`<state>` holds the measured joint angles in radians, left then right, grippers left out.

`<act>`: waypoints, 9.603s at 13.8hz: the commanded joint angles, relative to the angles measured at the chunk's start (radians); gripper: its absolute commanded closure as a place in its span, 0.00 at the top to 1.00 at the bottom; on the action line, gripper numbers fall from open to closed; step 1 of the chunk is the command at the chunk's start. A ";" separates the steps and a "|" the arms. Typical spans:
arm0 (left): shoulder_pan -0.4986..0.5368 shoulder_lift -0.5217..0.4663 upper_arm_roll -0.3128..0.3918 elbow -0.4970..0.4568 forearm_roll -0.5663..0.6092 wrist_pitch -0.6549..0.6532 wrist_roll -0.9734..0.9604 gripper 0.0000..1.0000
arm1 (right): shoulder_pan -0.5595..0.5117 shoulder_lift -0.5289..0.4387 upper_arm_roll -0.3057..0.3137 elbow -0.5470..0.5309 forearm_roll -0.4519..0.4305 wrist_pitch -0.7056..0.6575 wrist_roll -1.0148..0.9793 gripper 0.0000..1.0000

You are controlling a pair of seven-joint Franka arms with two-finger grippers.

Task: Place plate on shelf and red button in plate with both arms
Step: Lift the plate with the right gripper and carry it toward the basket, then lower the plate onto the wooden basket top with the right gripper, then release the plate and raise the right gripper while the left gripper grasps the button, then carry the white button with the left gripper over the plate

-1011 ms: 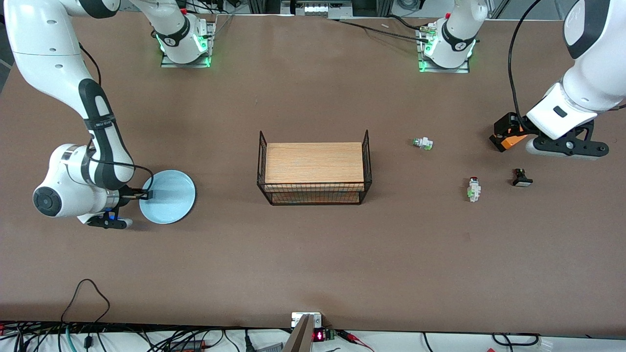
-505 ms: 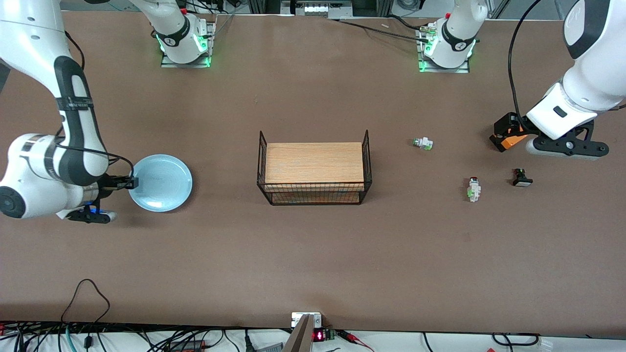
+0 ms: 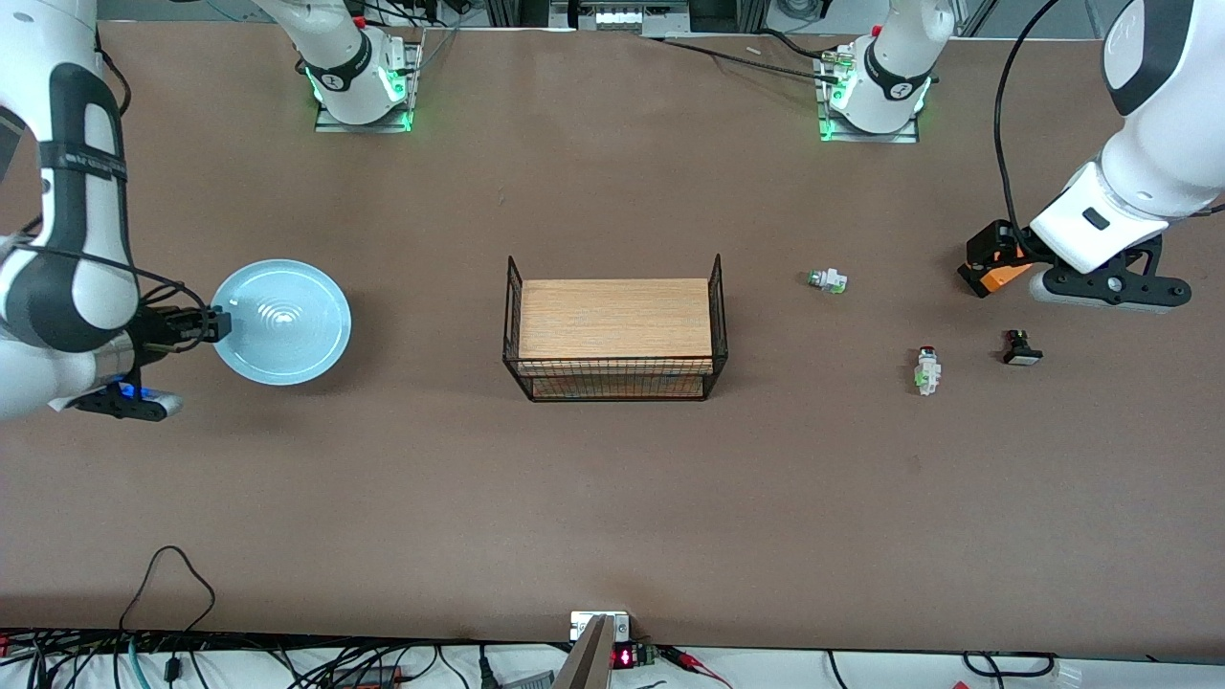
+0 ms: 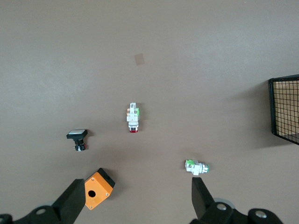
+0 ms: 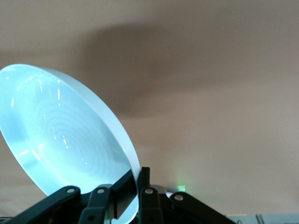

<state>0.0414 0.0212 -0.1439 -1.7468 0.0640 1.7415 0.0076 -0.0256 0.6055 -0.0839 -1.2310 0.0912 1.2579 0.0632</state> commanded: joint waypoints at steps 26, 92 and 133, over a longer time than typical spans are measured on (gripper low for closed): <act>0.003 -0.004 0.007 -0.004 -0.019 0.003 0.020 1.00 | 0.664 -0.179 0.013 -0.079 0.217 0.237 1.161 0.00; 0.034 0.193 0.012 0.027 -0.006 -0.034 0.016 1.00 | 0.770 -0.095 0.000 0.026 0.081 0.490 1.397 1.00; -0.056 0.479 -0.302 0.397 -0.366 -0.020 -0.303 0.06 | 0.145 -0.539 -0.041 -0.237 0.000 0.124 0.070 1.00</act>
<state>0.0422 0.4783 -0.4460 -1.4314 -0.2566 1.7435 -0.2485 0.1655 0.1963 -0.2191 -1.2948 0.1087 1.3134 0.1353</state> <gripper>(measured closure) 0.661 0.000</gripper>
